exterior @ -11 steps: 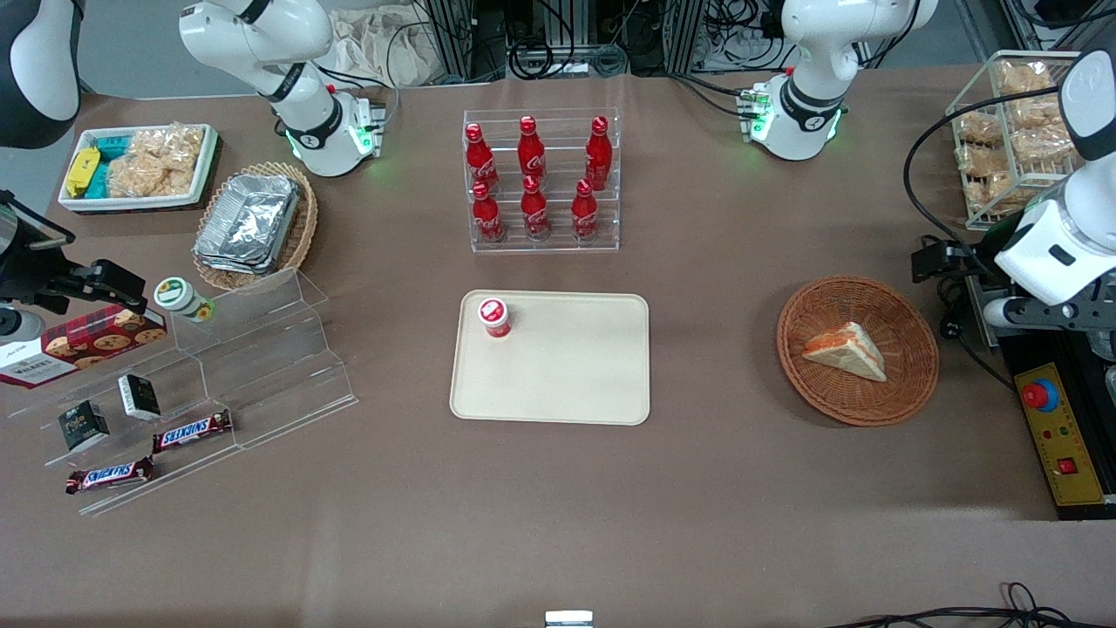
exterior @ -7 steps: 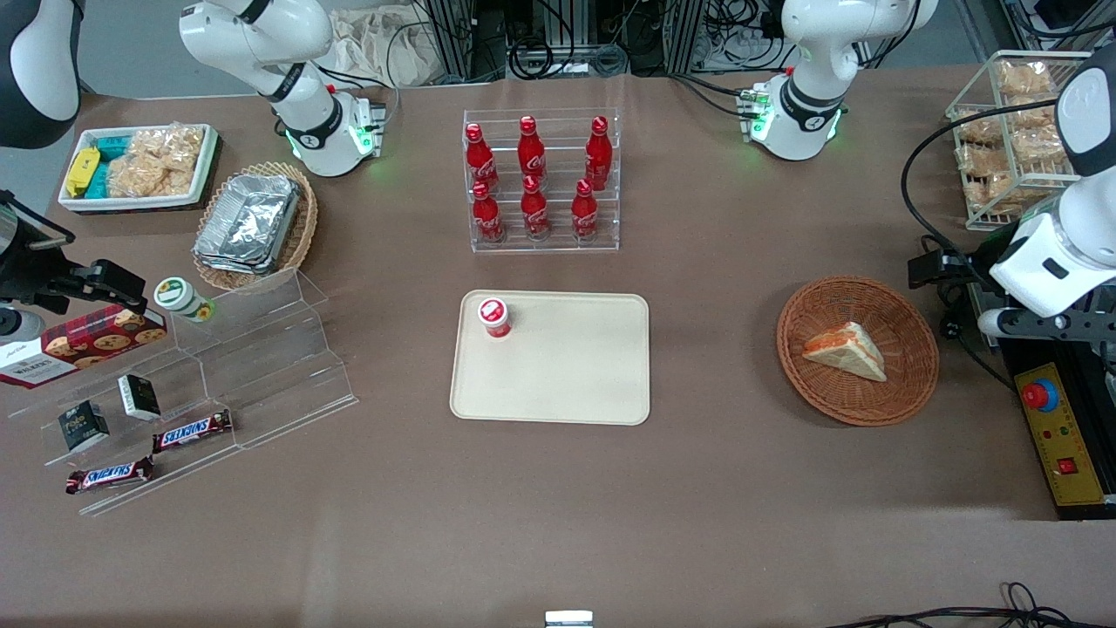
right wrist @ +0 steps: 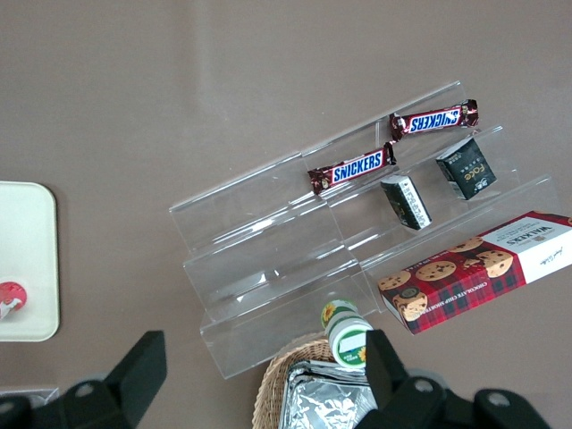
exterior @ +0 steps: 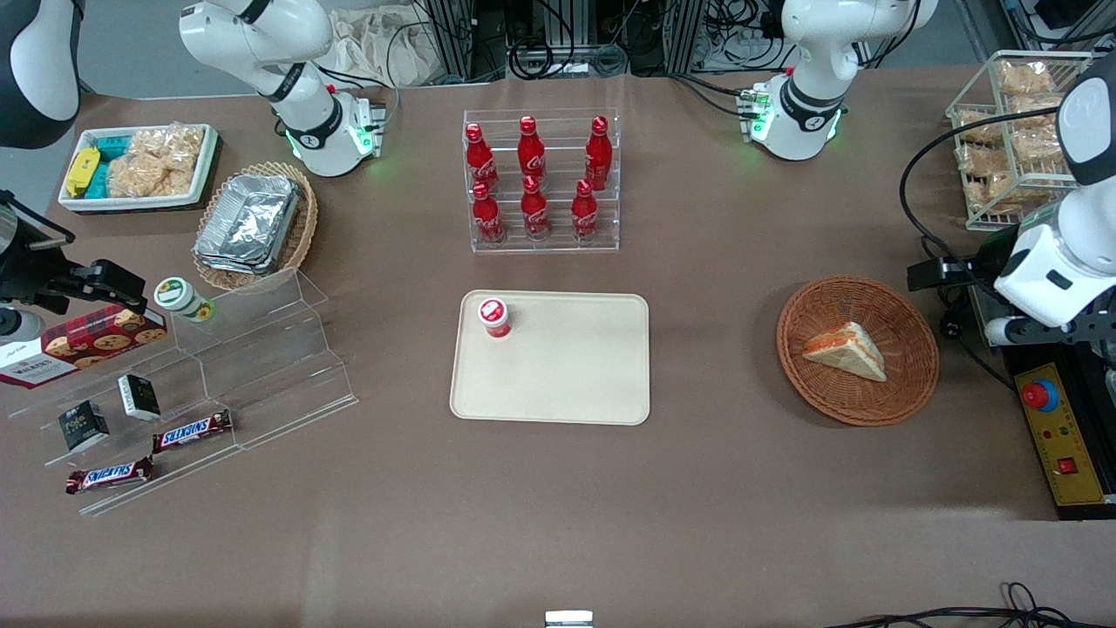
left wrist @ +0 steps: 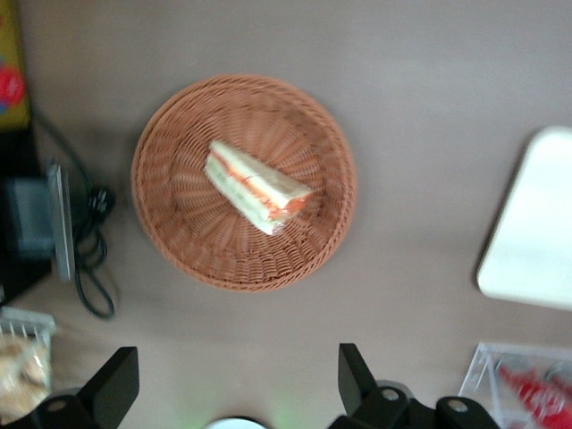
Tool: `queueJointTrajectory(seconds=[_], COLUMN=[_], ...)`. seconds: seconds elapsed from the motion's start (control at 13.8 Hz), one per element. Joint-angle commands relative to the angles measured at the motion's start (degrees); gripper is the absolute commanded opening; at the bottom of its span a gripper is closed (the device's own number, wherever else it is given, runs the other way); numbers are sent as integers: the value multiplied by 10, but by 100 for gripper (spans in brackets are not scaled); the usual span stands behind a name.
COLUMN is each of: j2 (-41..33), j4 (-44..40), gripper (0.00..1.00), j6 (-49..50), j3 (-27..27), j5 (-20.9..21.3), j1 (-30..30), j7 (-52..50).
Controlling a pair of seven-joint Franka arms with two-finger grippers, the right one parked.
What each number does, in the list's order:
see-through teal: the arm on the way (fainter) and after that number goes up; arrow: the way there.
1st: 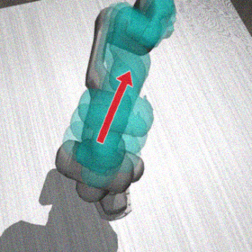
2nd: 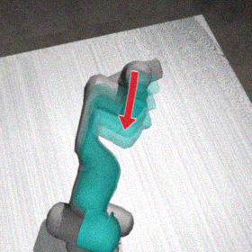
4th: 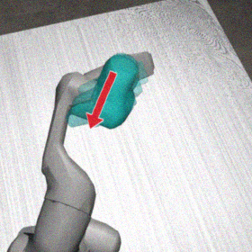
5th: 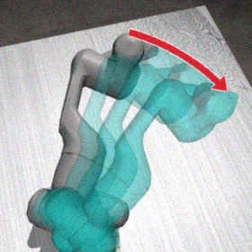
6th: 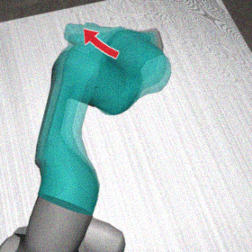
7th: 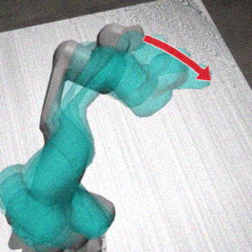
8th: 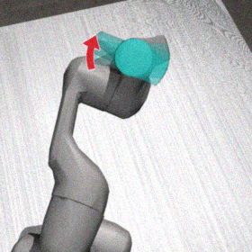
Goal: Place sandwich from basket to tray
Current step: 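Move the left gripper over the wicker basket toward the sandwich, then lower the left gripper onto the wrapped sandwich and close on it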
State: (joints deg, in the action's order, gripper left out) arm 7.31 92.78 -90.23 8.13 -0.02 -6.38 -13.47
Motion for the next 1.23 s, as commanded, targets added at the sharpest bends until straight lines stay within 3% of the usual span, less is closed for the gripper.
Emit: queueJointTrajectory(seconds=[0.0,0.29,0.58,0.87,1.16], j2=[1,-31,-3,41,61], j4=[32,176,256,277,307], gripper=[100,100,100,100,100], j6=[-24,-205,-341,-399,-427], j3=[2,1,0,0,-1], j5=[11,16,18,18,34], j1=[-7,-6,-7,-7,-7], j7=[-100,-237,-351,-451,-459])
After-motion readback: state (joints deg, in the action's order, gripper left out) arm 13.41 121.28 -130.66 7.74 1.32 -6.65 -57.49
